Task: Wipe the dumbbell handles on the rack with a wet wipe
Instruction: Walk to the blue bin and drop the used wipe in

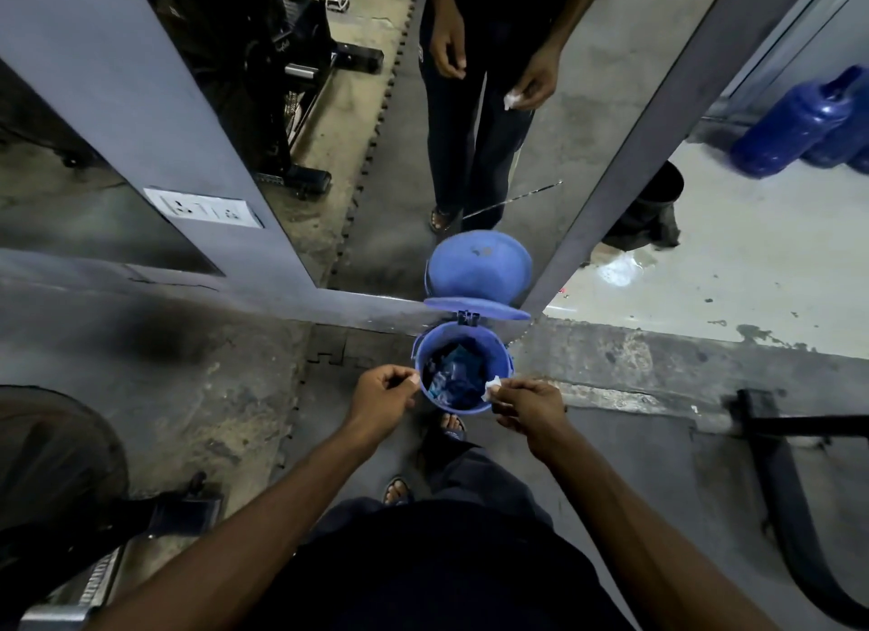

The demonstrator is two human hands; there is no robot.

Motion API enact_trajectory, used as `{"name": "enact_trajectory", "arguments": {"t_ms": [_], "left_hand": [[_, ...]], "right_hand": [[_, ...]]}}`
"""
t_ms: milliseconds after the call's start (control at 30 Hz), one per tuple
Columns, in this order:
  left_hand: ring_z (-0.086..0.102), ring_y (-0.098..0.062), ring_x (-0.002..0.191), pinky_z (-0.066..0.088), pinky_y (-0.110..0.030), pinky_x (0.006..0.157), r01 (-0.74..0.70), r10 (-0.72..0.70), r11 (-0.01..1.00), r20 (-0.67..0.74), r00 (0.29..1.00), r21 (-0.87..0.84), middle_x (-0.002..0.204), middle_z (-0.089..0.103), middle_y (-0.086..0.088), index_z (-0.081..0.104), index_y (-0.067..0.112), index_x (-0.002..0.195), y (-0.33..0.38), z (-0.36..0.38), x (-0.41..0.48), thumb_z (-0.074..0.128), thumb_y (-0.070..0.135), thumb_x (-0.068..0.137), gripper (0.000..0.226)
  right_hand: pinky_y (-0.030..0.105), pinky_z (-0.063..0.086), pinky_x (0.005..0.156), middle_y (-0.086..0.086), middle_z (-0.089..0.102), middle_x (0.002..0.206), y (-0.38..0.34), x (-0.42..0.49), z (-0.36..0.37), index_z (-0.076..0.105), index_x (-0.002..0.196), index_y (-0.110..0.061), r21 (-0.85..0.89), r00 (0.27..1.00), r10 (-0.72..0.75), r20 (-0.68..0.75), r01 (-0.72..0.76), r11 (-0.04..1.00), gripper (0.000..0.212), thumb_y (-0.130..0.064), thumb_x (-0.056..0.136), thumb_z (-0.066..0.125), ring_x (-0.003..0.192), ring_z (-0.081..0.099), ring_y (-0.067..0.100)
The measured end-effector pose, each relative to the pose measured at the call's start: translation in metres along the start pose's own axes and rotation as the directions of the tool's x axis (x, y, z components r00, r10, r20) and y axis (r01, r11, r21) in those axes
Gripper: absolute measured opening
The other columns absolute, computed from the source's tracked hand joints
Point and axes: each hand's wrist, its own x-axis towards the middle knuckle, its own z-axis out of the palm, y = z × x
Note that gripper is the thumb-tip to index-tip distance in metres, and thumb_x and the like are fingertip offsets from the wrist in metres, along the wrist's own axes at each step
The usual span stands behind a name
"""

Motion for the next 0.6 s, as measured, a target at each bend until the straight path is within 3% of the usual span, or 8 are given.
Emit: {"name": "enact_trajectory", "arguments": {"t_ms": [200, 367, 433, 600], "left_hand": [[0.056, -0.013, 0.060, 0.041, -0.011, 0.045, 0.005, -0.005, 1.000, -0.009, 1.000, 0.008, 0.076, 0.068, -0.005, 0.068, 0.012, 0.083, 0.005, -0.003, 0.007, 0.063, 0.004, 0.094, 0.015], [0.059, -0.013, 0.063, 0.044, -0.012, 0.050, 0.002, -0.001, 1.000, -0.025, 1.000, 0.030, 0.081, 0.069, -0.006, 0.069, 0.008, 0.088, 0.009, -0.008, 0.016, 0.063, 0.005, 0.094, 0.009], [0.059, -0.014, 0.063, 0.046, -0.013, 0.052, 0.005, -0.004, 0.999, -0.028, 1.000, 0.033, 0.080, 0.070, -0.006, 0.070, 0.011, 0.086, 0.010, -0.010, 0.019, 0.064, 0.006, 0.094, 0.012], [0.061, -0.013, 0.064, 0.048, -0.014, 0.054, -0.003, 0.004, 0.999, -0.025, 1.000, 0.034, 0.079, 0.070, -0.004, 0.070, 0.013, 0.085, 0.013, -0.011, 0.023, 0.064, 0.005, 0.093, 0.013]], "right_hand": [[0.022, 0.049, 0.047, 0.010, 0.065, 0.061, -0.002, 0.029, 0.014, 0.068, 0.080, -0.002, 0.060, 0.983, 0.162, -0.090, -0.157, 0.986, 0.010, 0.003, 0.088, 0.064, 0.052, 0.060, 0.017], [0.030, 0.052, 0.052, 0.002, 0.060, 0.060, -0.027, 0.052, 0.028, 0.054, 0.081, -0.009, 0.011, 0.988, 0.152, -0.017, -0.152, 0.988, 0.023, -0.001, 0.098, 0.042, 0.053, 0.054, 0.019], [0.035, 0.054, 0.055, 0.006, 0.058, 0.073, -0.032, 0.058, 0.029, 0.058, 0.087, -0.010, 0.025, 0.982, 0.165, -0.087, -0.164, 0.986, 0.018, -0.006, 0.098, 0.045, 0.058, 0.051, 0.021], [0.024, 0.050, 0.047, 0.013, 0.056, 0.076, -0.032, 0.057, 0.030, 0.061, 0.087, -0.008, -0.009, 0.987, 0.156, -0.036, -0.157, 0.988, 0.009, -0.005, 0.091, 0.053, 0.058, 0.055, 0.020]]}}
